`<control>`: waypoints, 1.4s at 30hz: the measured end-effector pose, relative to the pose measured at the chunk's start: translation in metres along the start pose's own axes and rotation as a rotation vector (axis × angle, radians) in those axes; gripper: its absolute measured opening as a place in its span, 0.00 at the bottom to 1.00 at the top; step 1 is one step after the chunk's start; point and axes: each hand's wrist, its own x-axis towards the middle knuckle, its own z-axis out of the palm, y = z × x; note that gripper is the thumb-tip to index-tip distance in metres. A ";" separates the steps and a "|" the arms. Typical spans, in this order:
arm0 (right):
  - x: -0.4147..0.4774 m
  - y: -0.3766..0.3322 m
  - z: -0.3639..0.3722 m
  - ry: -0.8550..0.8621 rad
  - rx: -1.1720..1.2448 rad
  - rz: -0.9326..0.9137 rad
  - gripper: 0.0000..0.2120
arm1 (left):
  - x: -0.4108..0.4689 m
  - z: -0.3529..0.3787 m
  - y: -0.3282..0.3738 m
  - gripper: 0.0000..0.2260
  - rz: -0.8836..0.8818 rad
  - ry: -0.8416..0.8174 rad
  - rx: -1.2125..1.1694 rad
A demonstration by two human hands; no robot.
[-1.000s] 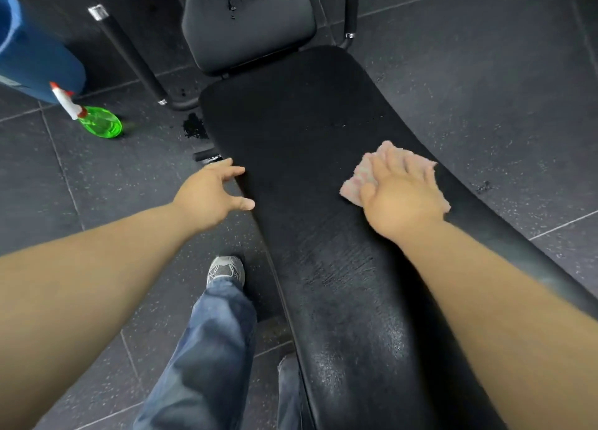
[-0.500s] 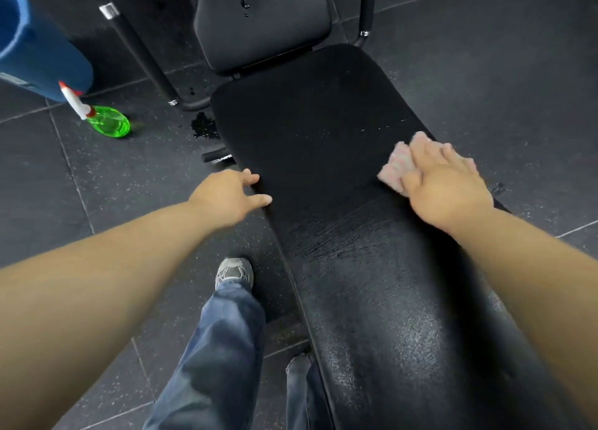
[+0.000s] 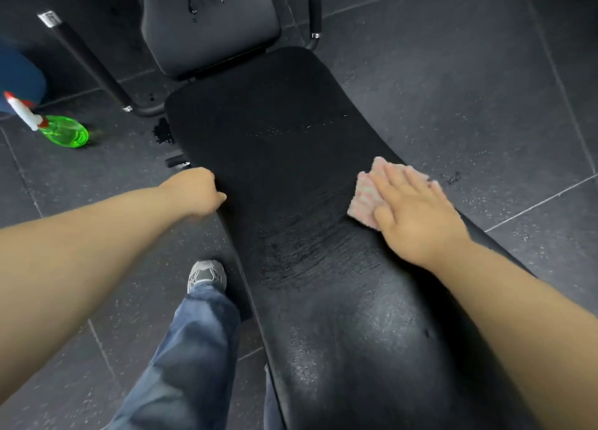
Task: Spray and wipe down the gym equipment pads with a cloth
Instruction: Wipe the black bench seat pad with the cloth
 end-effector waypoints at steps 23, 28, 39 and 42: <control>0.045 -0.026 0.013 0.130 0.024 -0.075 0.25 | 0.035 0.043 0.022 0.22 0.669 0.432 -0.101; 0.044 -0.027 0.014 0.144 0.051 -0.055 0.24 | 0.049 0.033 0.068 0.19 0.336 0.469 -0.001; 0.042 -0.028 0.012 0.130 0.049 -0.042 0.24 | 0.042 0.057 0.028 0.13 0.686 0.375 -0.029; 0.042 -0.028 0.014 0.146 0.043 -0.041 0.24 | 0.095 0.026 0.002 0.23 0.511 0.492 -0.120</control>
